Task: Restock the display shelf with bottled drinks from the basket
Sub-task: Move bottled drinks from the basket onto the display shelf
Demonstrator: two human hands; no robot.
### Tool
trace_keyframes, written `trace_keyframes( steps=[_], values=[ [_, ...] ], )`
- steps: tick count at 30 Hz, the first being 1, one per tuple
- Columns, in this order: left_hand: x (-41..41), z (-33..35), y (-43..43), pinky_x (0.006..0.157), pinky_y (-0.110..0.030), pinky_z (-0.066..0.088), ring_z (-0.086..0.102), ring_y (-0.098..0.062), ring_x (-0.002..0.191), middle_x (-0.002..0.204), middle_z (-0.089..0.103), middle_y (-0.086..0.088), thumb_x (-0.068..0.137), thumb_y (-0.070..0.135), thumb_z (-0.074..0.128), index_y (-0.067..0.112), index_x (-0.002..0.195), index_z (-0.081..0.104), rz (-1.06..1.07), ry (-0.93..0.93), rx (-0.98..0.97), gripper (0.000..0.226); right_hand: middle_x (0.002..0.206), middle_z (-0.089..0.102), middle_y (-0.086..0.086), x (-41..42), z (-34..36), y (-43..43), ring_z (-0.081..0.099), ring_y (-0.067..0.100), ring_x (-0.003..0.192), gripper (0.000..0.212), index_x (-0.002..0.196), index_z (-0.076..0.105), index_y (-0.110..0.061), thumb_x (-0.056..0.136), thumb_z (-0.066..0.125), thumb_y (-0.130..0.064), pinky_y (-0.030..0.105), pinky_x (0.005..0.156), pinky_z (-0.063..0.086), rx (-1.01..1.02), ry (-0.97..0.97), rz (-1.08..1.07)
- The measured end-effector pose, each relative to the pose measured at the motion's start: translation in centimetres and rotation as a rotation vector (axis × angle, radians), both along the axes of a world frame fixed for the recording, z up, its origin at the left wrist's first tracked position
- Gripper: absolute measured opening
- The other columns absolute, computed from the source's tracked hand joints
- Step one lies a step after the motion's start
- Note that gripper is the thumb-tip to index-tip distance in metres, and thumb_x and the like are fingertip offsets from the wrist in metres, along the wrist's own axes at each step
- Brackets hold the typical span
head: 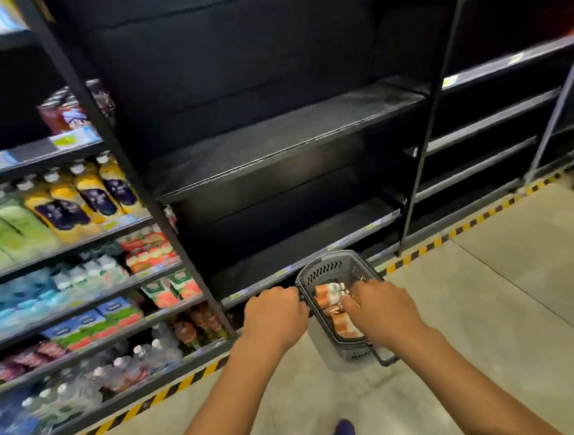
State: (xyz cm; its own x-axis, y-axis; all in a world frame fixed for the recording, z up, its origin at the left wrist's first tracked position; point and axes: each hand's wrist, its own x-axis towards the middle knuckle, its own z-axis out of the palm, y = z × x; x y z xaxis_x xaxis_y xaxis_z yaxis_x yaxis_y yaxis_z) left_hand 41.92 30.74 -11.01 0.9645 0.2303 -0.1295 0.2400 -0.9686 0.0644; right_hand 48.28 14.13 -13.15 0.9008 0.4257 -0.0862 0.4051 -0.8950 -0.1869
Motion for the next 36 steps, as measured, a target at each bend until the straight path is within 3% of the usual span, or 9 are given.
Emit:
trace_keyframes(
  steps=[7, 12, 16, 21, 25, 30, 34, 36],
  values=[
    [19.9, -5.0, 2.2, 0.070, -0.034, 0.036, 0.061, -0.029, 0.101, 0.111, 0.065, -0.006, 0.099, 0.033, 0.039, 0.015, 0.107, 0.060, -0.242, 0.130, 0.028, 0.029, 0.117, 0.066, 0.008, 14.6, -5.7, 1.0, 0.061, 0.031, 0.110, 0.036, 0.118, 0.061, -0.019, 0.098, 0.043, -0.043, 0.039, 0.088, 0.048, 0.004, 0.159, -0.249],
    [31.0, -7.0, 3.5, 0.068, -0.033, 0.038, 0.057, -0.028, 0.085, 0.102, 0.066, -0.006, 0.099, 0.031, 0.038, 0.017, 0.084, 0.050, -0.355, 0.223, -0.027, 0.024, 0.115, 0.066, 0.010, 23.1, -7.3, 2.6, 0.061, 0.032, 0.108, 0.039, 0.118, 0.061, -0.019, 0.099, 0.040, -0.046, 0.037, 0.085, 0.048, 0.025, 0.219, -0.389],
    [37.9, -9.7, 4.8, 0.076, -0.033, 0.041, 0.061, -0.028, 0.101, 0.109, 0.065, -0.004, 0.098, 0.031, 0.040, 0.018, 0.103, 0.060, -0.394, 0.324, -0.041, 0.025, 0.112, 0.067, 0.010, 27.8, -9.6, 3.4, 0.063, 0.033, 0.102, 0.040, 0.114, 0.061, -0.018, 0.097, 0.040, -0.047, 0.039, 0.084, 0.052, 0.014, 0.287, -0.489],
    [45.0, -15.6, 5.6, 0.072, -0.034, 0.041, 0.062, -0.029, 0.100, 0.108, 0.067, -0.008, 0.096, 0.038, 0.045, 0.020, 0.100, 0.061, -0.525, 0.440, -0.045, 0.025, 0.117, 0.066, 0.008, 32.5, -14.1, 4.6, 0.063, 0.032, 0.107, 0.041, 0.126, 0.058, -0.027, 0.098, 0.039, -0.049, 0.039, 0.084, 0.054, 0.051, 0.404, -0.697],
    [50.2, -21.9, 5.8, 0.074, -0.035, 0.041, 0.061, -0.030, 0.101, 0.110, 0.066, -0.009, 0.098, 0.039, 0.043, 0.020, 0.104, 0.059, -0.625, 0.565, -0.032, 0.025, 0.107, 0.067, 0.011, 35.2, -19.9, 6.3, 0.065, 0.033, 0.099, 0.042, 0.120, 0.058, -0.017, 0.098, 0.042, -0.049, 0.037, 0.076, 0.051, 0.092, 0.503, -0.877],
    [55.7, -32.0, 6.7, 0.073, -0.034, 0.040, 0.051, -0.022, 0.090, 0.110, 0.062, -0.005, 0.098, 0.040, 0.042, 0.020, 0.112, 0.056, -0.708, 0.686, -0.047, 0.029, 0.110, 0.069, 0.014, 38.3, -29.9, 8.9, 0.063, 0.034, 0.103, 0.036, 0.114, 0.063, -0.013, 0.096, 0.050, -0.041, 0.033, 0.075, 0.044, 0.352, 0.705, -1.220],
    [58.2, -43.4, 7.3, 0.074, -0.034, 0.043, 0.055, -0.025, 0.093, 0.107, 0.061, -0.005, 0.092, 0.048, 0.053, 0.019, 0.109, 0.054, -0.555, 0.764, -0.179, 0.034, 0.116, 0.069, 0.013, 39.6, -40.6, 11.3, 0.062, 0.032, 0.109, 0.035, 0.116, 0.066, -0.011, 0.094, 0.057, -0.037, 0.033, 0.088, 0.046, 0.767, 0.787, -1.696],
    [58.7, -49.5, 7.7, 0.074, -0.031, 0.041, 0.057, -0.026, 0.095, 0.109, 0.063, -0.005, 0.090, 0.046, 0.059, 0.019, 0.108, 0.055, -0.442, 0.793, -0.268, 0.032, 0.120, 0.067, 0.013, 39.8, -46.6, 12.4, 0.060, 0.032, 0.113, 0.038, 0.120, 0.063, -0.010, 0.095, 0.057, -0.038, 0.030, 0.088, 0.042, 0.820, 0.821, -1.826]
  ],
)
